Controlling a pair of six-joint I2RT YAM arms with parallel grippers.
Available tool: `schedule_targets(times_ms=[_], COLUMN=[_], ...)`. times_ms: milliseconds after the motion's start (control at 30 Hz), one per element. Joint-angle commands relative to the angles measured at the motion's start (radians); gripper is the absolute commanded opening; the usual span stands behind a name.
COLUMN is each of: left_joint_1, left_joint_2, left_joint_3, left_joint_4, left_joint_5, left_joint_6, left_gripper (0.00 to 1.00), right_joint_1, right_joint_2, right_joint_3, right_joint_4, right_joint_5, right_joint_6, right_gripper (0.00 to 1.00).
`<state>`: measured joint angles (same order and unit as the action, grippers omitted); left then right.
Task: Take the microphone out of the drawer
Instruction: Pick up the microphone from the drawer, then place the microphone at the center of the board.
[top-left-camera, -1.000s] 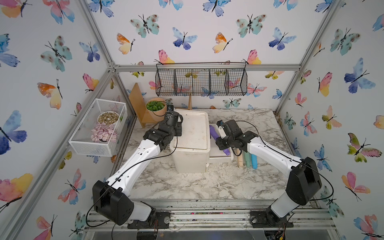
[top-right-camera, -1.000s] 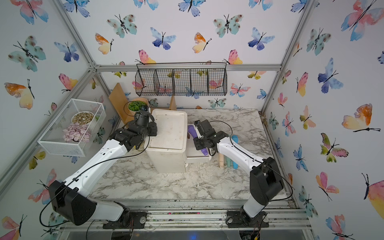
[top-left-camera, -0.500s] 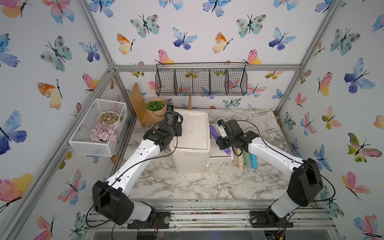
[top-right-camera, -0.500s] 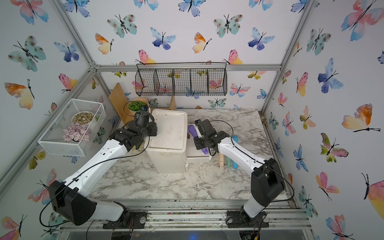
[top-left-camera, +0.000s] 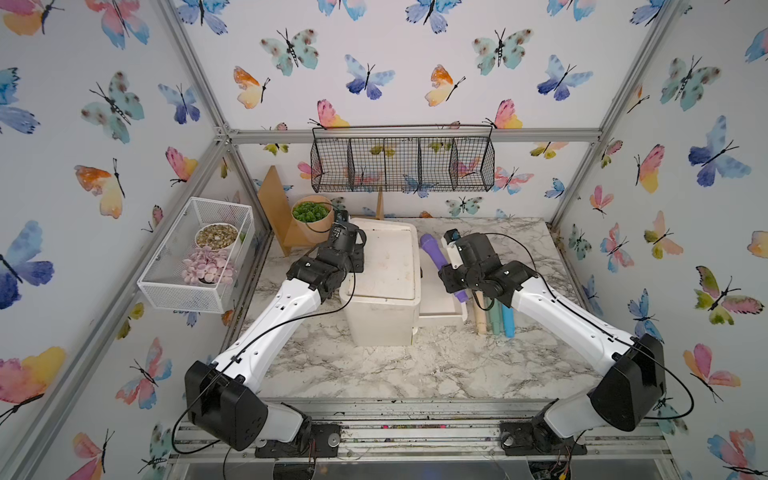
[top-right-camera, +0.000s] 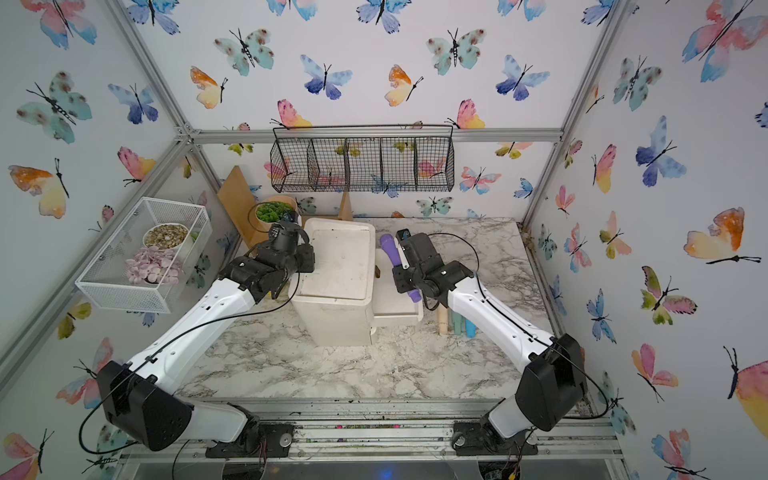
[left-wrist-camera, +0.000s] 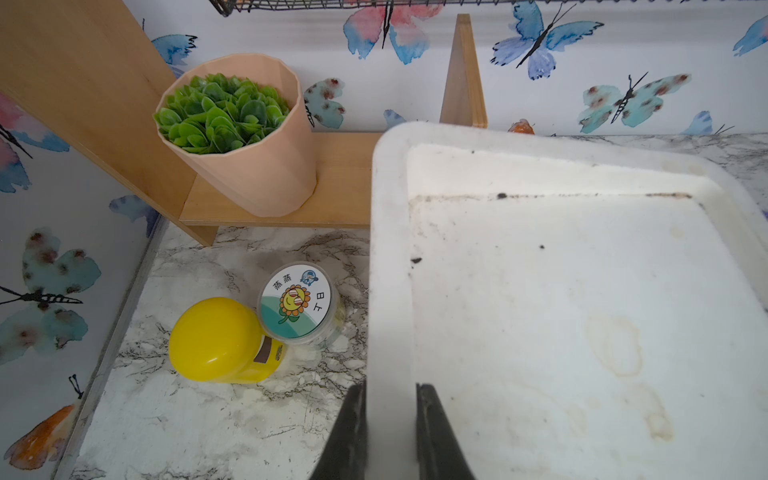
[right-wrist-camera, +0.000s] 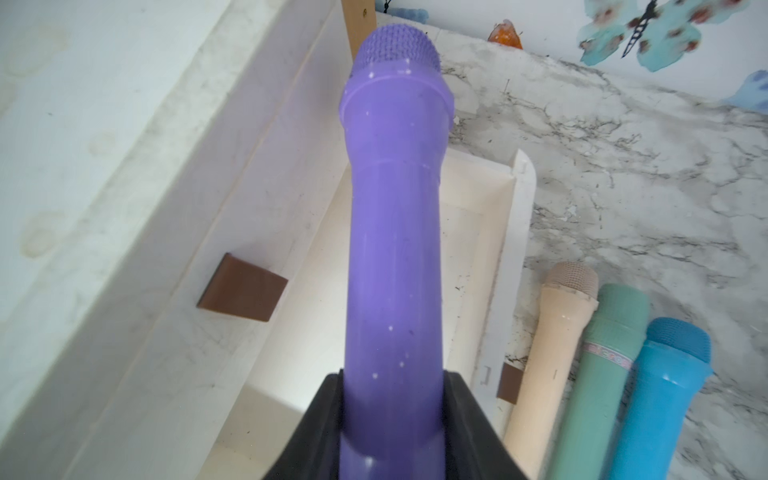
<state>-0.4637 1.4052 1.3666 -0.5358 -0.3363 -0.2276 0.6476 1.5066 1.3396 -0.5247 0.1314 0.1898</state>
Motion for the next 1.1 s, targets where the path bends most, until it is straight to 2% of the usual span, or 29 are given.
schedule_targets(times_ms=[0, 167, 400, 767, 1067], left_joint_1=[0.005, 0.005, 0.005, 0.005, 0.004], left_joint_2=[0.007, 0.003, -0.003, 0.002, 0.010], left_joint_3=[-0.031, -0.032, -0.035, -0.035, -0.025], left_joint_4=[-0.028, -0.029, -0.030, -0.030, -0.032], left_joint_5=[-0.023, -0.024, -0.029, -0.028, -0.025], left_joint_6=[0.043, 0.043, 0.044, 0.047, 0.046], left_gripper=[0.00, 0.00, 0.00, 0.00, 0.00], right_joint_1=[-0.005, -0.041, -0.143, -0.397, -0.494], right_joint_2=[-0.016, -0.017, -0.035, -0.079, -0.020], right_joint_3=[0.037, 0.035, -0.002, -0.135, -0.227], right_joint_4=[-0.037, -0.056, -0.054, 0.000, 0.031], right_joint_5=[0.117, 0.169, 0.164, 0.046, 0.043], right_joint_6=[-0.030, -0.058, -0.071, -0.031, 0.001], right_gripper=[0.09, 0.09, 0.10, 0.10, 0.11])
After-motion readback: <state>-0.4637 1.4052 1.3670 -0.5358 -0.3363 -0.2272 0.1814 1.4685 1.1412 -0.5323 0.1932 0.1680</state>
